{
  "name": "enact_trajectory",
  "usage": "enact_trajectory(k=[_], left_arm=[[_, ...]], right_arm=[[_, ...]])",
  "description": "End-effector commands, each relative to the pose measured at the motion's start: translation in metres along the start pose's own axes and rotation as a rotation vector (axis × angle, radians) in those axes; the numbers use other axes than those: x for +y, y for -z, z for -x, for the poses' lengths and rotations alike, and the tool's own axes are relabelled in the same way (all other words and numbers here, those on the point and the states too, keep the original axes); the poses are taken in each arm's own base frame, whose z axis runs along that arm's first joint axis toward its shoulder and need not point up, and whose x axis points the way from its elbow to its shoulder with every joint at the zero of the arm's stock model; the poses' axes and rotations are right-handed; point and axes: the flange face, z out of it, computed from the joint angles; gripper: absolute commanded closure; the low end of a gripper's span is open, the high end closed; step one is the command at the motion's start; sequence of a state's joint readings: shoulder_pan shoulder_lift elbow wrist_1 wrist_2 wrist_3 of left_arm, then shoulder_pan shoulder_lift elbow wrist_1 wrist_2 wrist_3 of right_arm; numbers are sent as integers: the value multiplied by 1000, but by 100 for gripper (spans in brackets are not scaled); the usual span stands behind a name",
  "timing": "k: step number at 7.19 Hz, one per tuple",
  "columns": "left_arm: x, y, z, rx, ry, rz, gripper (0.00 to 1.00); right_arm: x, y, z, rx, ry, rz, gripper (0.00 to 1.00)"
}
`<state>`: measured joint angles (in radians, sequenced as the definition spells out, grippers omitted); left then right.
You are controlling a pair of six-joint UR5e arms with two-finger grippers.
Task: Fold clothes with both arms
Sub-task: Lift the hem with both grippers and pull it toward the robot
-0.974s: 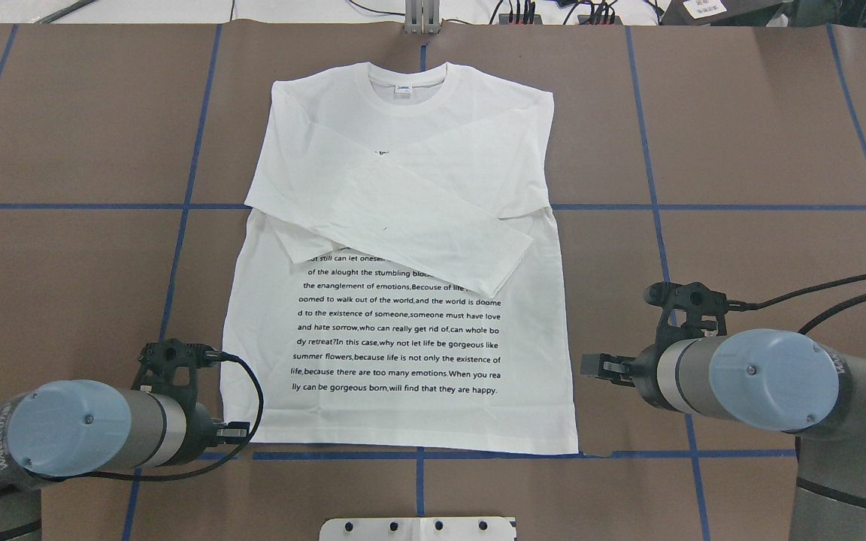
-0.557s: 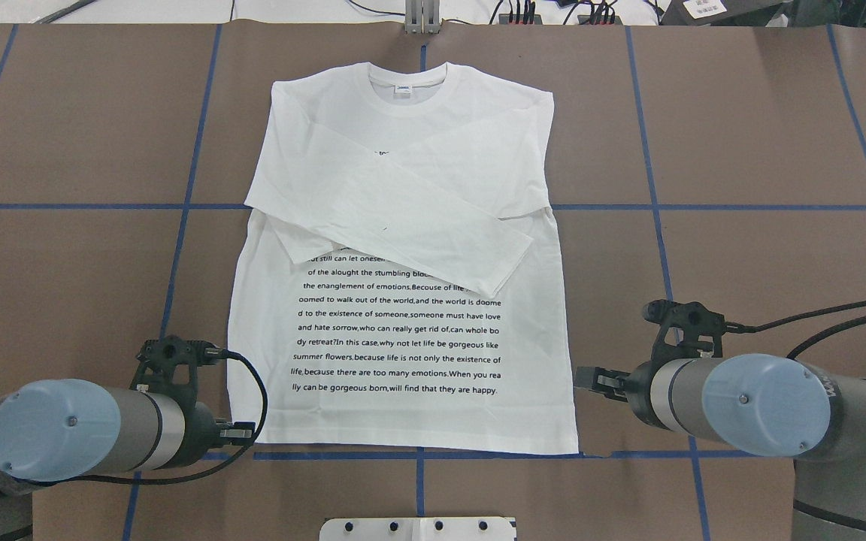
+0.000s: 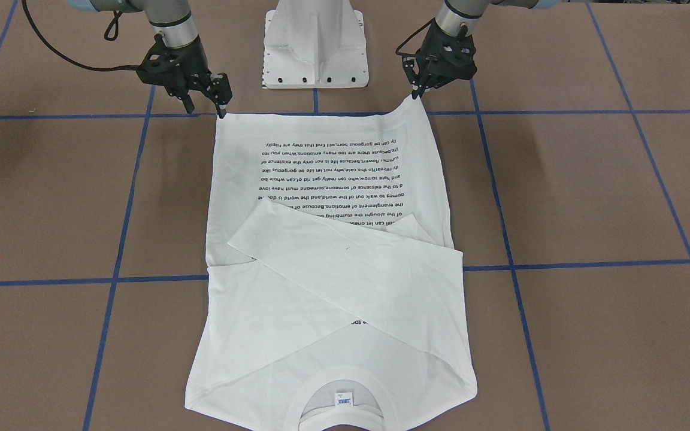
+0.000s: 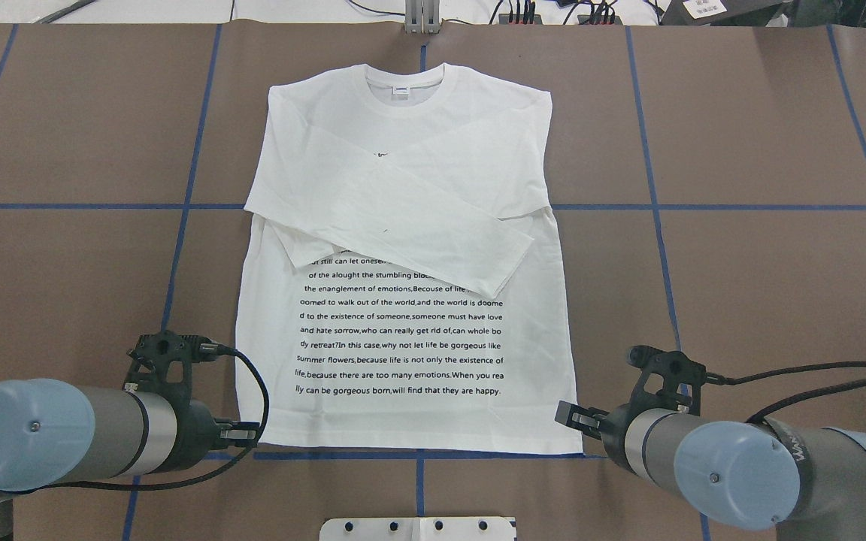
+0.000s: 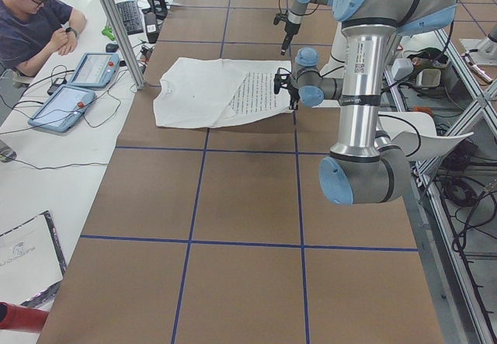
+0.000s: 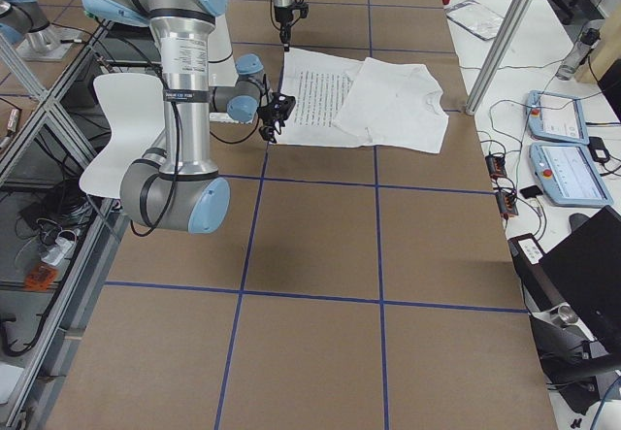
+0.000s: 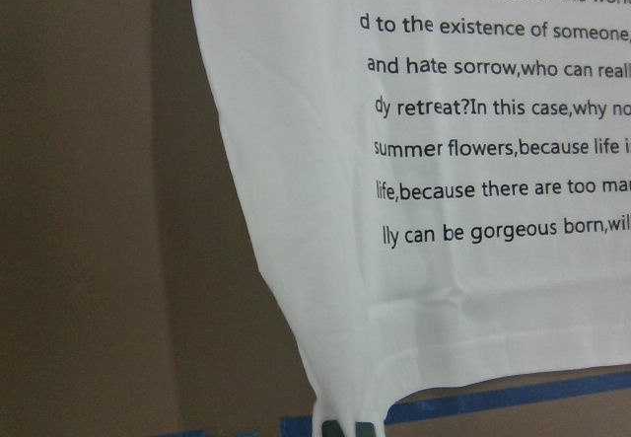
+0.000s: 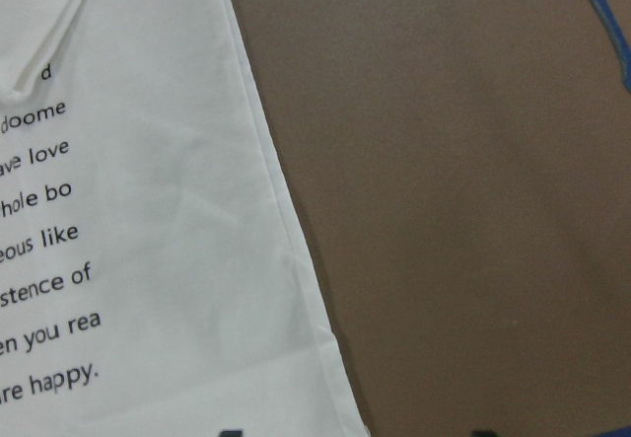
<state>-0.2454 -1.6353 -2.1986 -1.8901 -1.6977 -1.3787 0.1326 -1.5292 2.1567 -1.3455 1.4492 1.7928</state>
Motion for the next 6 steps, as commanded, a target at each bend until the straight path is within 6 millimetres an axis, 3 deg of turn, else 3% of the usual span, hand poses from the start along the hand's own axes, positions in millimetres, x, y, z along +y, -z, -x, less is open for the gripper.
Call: enact_trajectory(k=[1, 6], left_arm=[[0, 8, -3, 15, -2, -4, 100], [1, 22, -7, 36, -4, -10, 100]], right_arm=[[21, -7, -2, 4, 25, -3, 22], [32, -20, 6, 5, 39, -9, 38]])
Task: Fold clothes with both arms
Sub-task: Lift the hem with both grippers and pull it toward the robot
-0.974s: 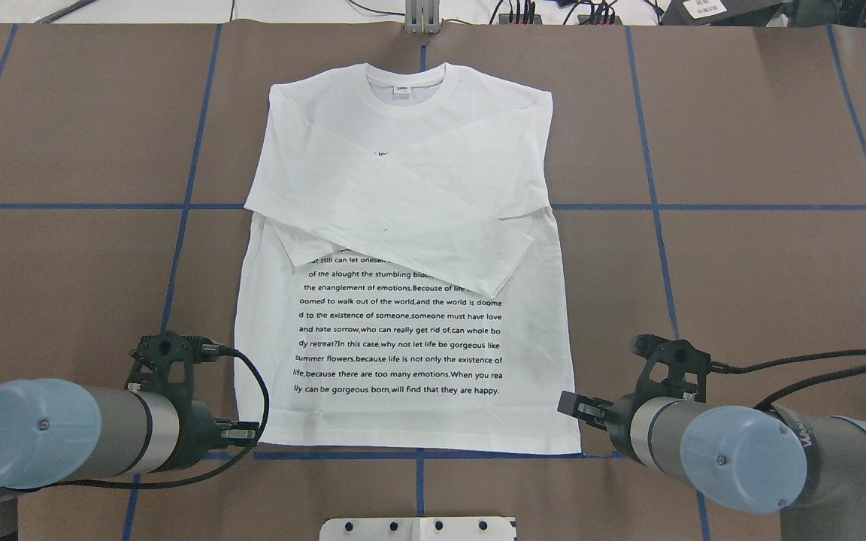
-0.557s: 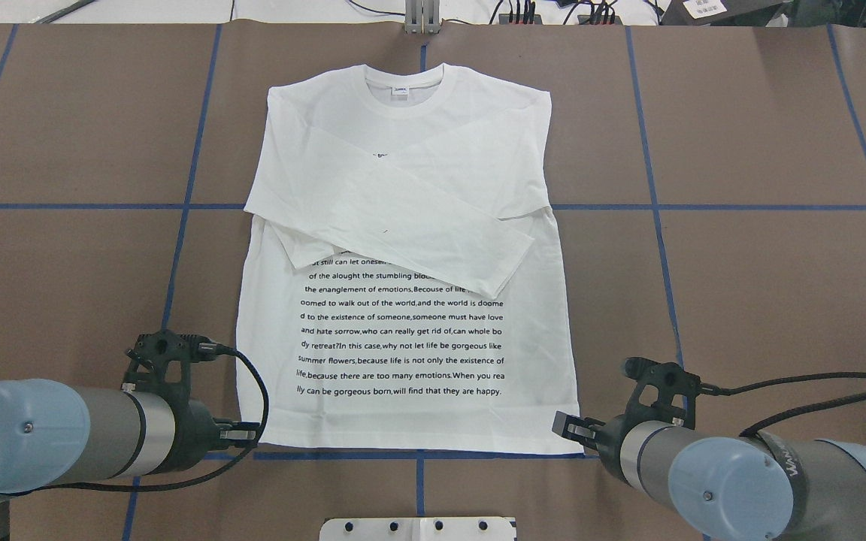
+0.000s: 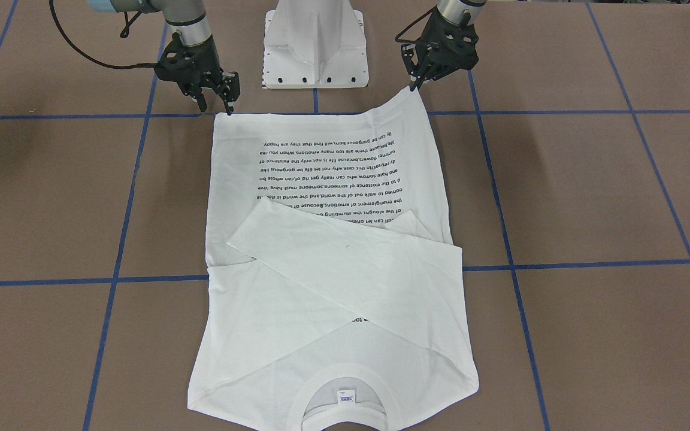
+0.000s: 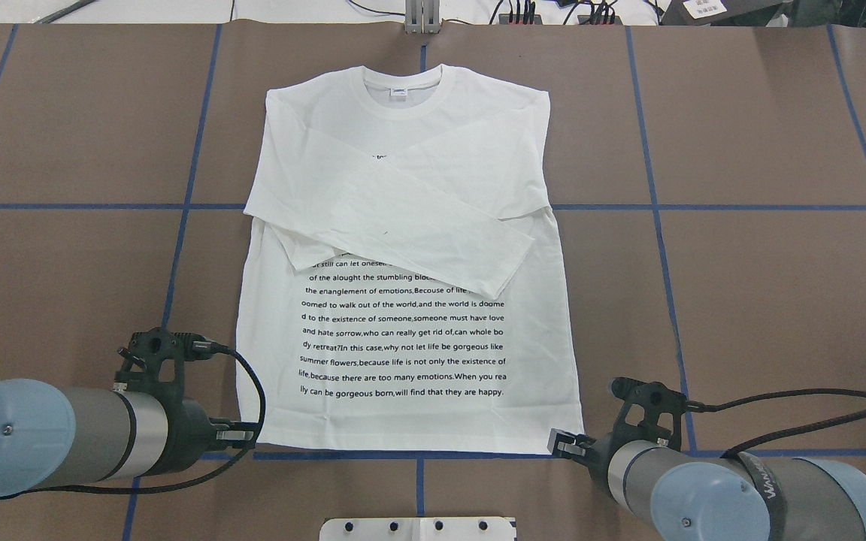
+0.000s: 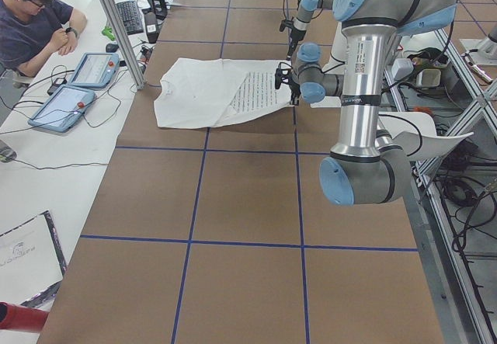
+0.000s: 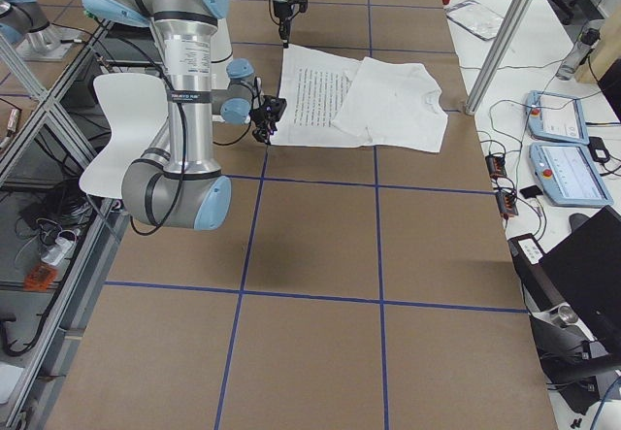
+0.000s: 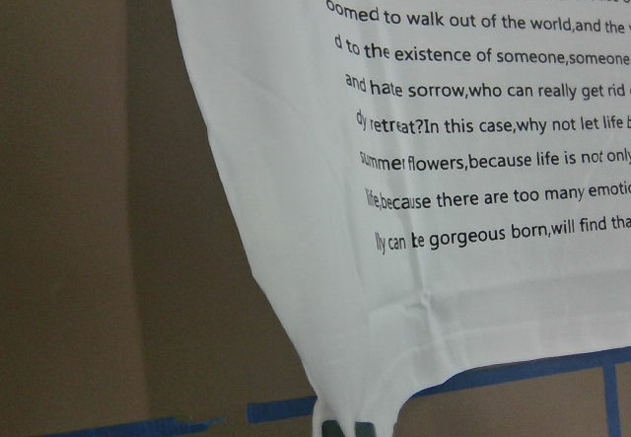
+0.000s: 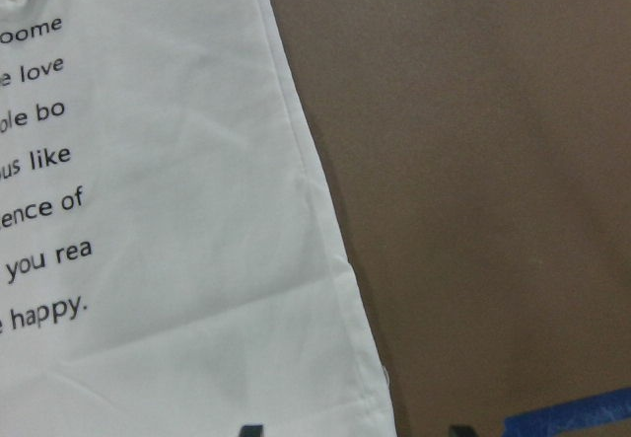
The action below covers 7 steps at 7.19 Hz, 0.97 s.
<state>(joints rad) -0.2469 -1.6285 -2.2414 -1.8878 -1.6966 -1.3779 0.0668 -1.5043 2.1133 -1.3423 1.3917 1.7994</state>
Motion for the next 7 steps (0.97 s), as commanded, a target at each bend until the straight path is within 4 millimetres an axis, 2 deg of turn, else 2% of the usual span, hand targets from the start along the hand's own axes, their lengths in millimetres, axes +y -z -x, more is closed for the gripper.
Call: enact_trajectory(k=[1, 5, 7], left_arm=[[0, 2, 0, 2, -1, -1, 100], [0, 5, -1, 7, 0, -1, 100], [0, 6, -1, 8, -1, -2, 100]], right_arm=[[2, -3, 2, 0, 3, 1, 40], [4, -14, -3, 24, 10, -6, 43], [5, -15, -2, 24, 11, -5, 49]])
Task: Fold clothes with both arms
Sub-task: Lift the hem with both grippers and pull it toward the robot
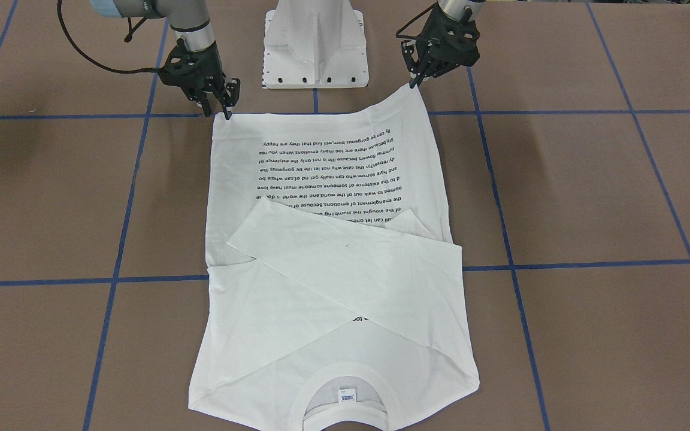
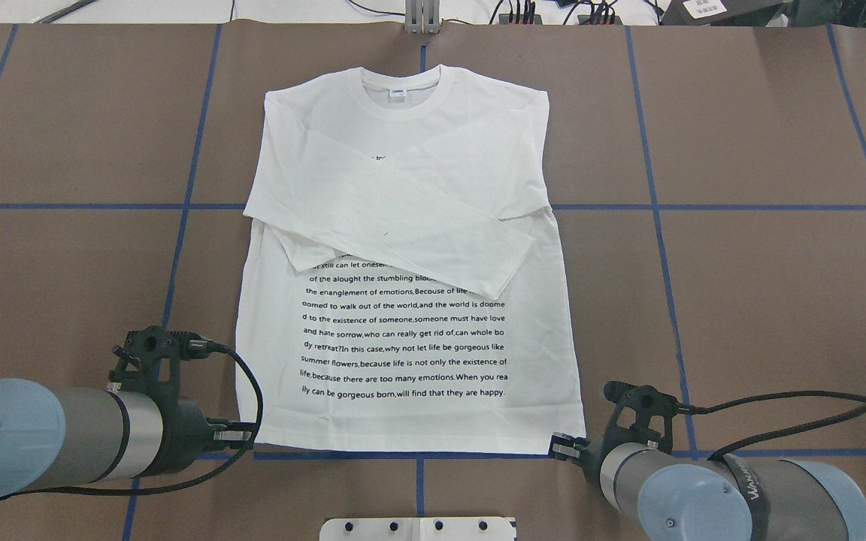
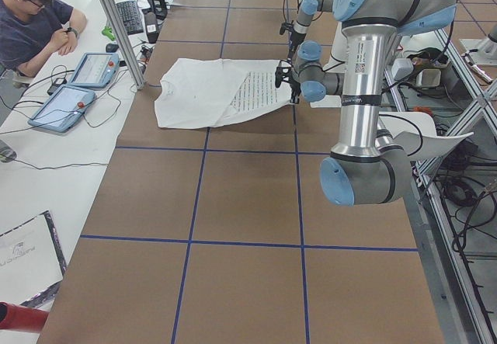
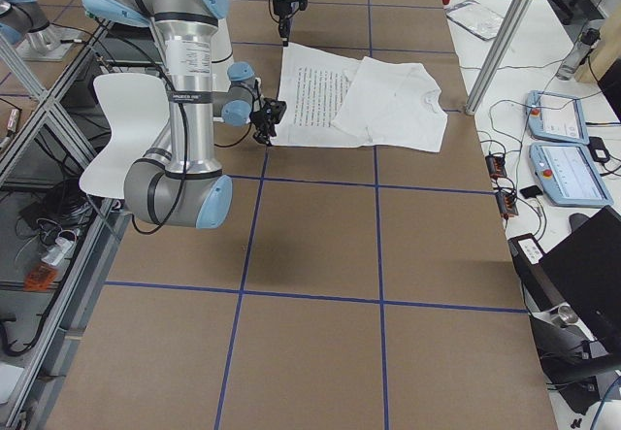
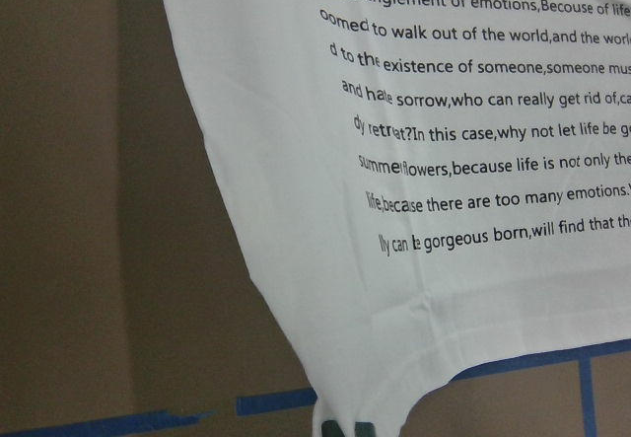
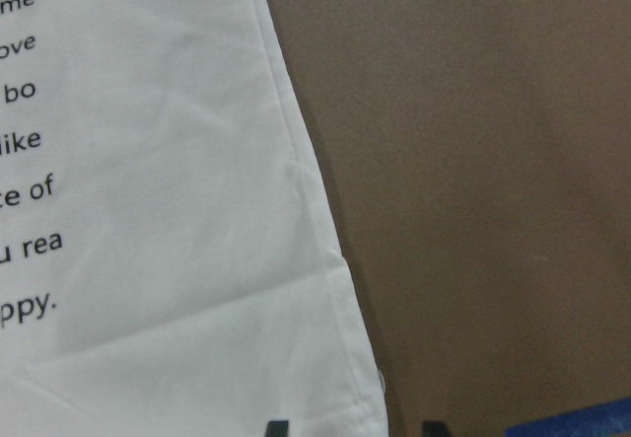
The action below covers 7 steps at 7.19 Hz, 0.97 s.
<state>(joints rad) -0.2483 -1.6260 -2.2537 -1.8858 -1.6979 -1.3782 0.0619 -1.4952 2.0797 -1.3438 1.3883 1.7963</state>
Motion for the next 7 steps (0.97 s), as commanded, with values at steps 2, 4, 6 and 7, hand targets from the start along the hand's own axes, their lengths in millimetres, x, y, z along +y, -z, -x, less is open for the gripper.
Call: enact_trajectory(k=[2, 4, 6, 7], left_arm=[[0, 3, -1, 4, 1, -1, 100], [-1, 3, 0, 4, 0, -2, 100], [0, 4, -1, 5, 1, -1, 100], [0, 4, -1, 7, 1, -1, 100]], right_arm=[[1, -1, 0, 0, 3, -5, 57], [3, -5, 5, -3, 6, -9, 76], [4, -5, 5, 3, 11, -16, 100], [2, -5, 4, 6, 12, -18, 100]])
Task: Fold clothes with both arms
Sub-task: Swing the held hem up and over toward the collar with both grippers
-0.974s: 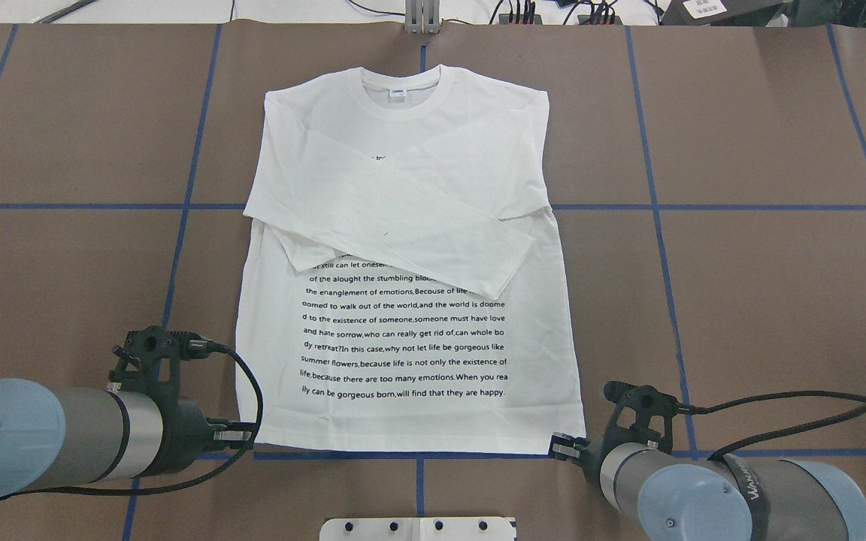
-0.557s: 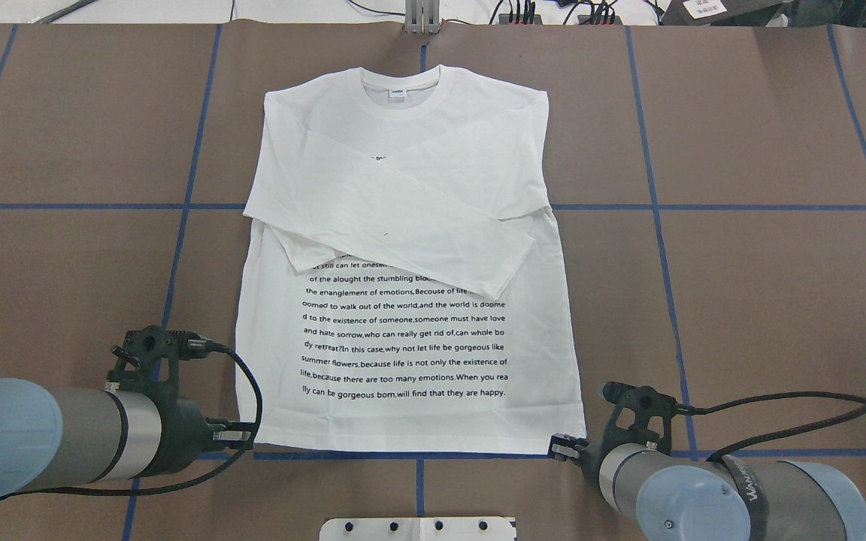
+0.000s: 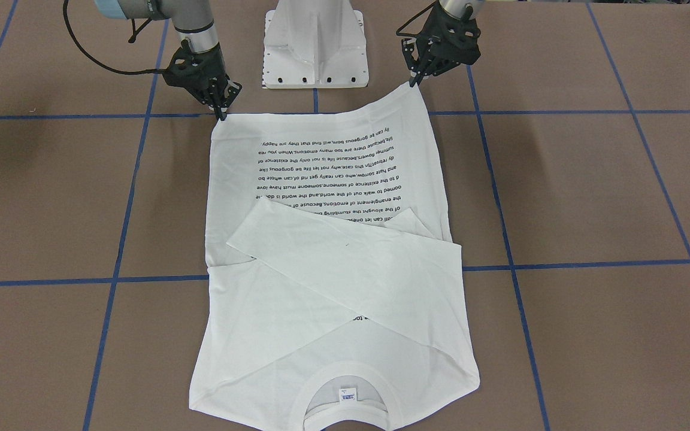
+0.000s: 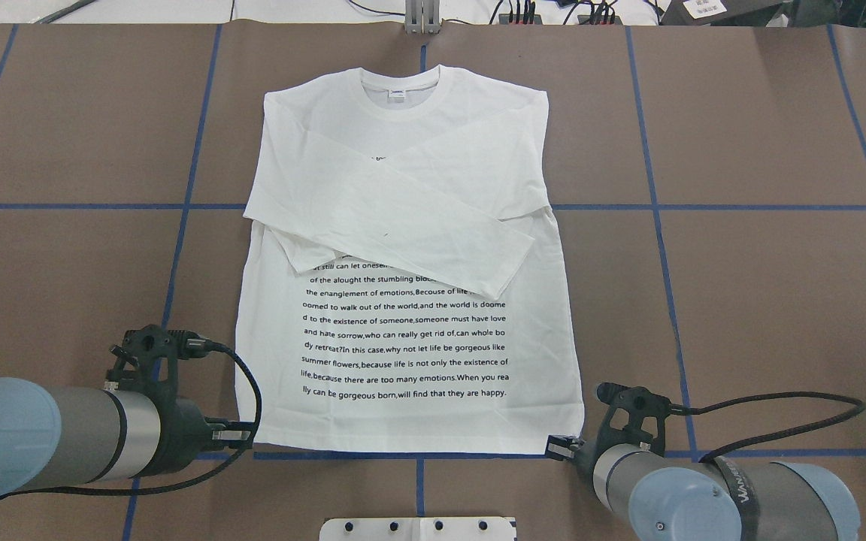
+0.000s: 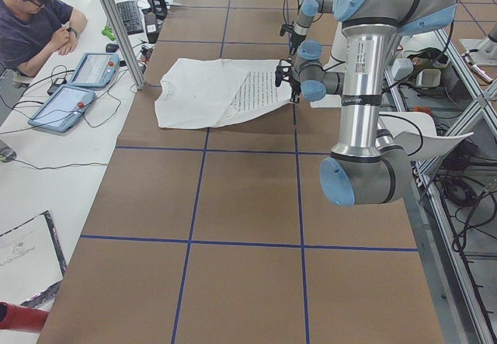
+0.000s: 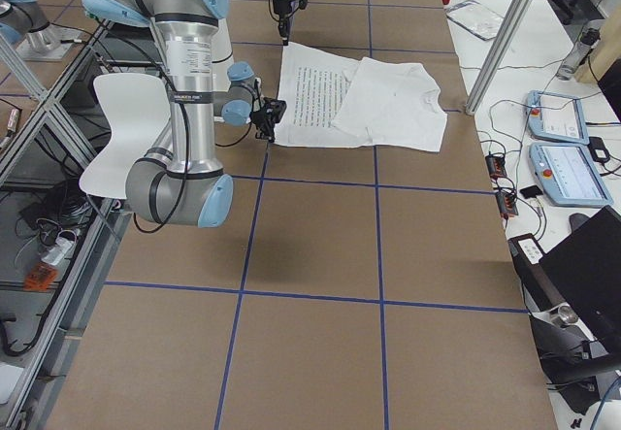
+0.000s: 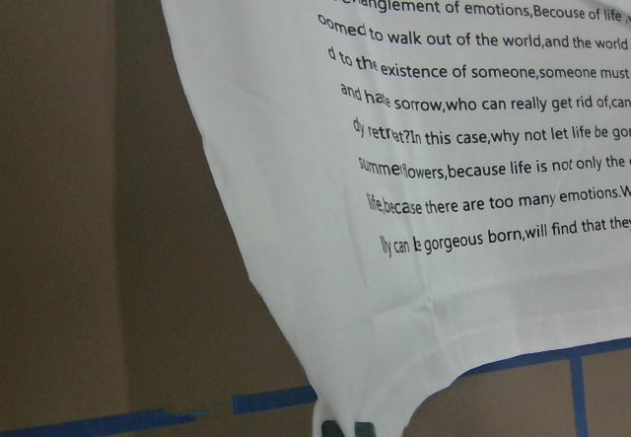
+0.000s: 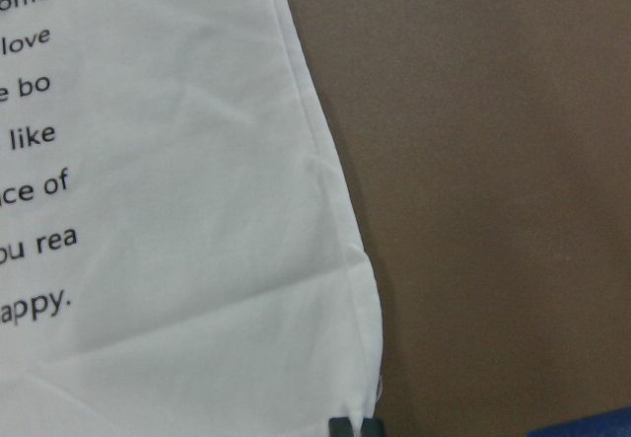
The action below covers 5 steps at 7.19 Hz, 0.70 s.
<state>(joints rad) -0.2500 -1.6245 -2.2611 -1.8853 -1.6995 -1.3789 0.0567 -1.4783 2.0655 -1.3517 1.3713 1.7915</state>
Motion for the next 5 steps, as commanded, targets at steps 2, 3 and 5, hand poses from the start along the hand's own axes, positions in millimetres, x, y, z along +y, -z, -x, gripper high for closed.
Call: enact_trajectory(k=[2, 3, 5], left_arm=[[0, 4, -2, 8, -2, 0, 100], [4, 18, -8, 13, -2, 28, 100], [17, 86, -25, 35, 0, 120, 100]], right_arm=[[-8, 30, 2, 65, 13, 0, 100], [-13, 64, 4, 81, 12, 15, 100], [-15, 164, -4, 110, 32, 100, 100]])
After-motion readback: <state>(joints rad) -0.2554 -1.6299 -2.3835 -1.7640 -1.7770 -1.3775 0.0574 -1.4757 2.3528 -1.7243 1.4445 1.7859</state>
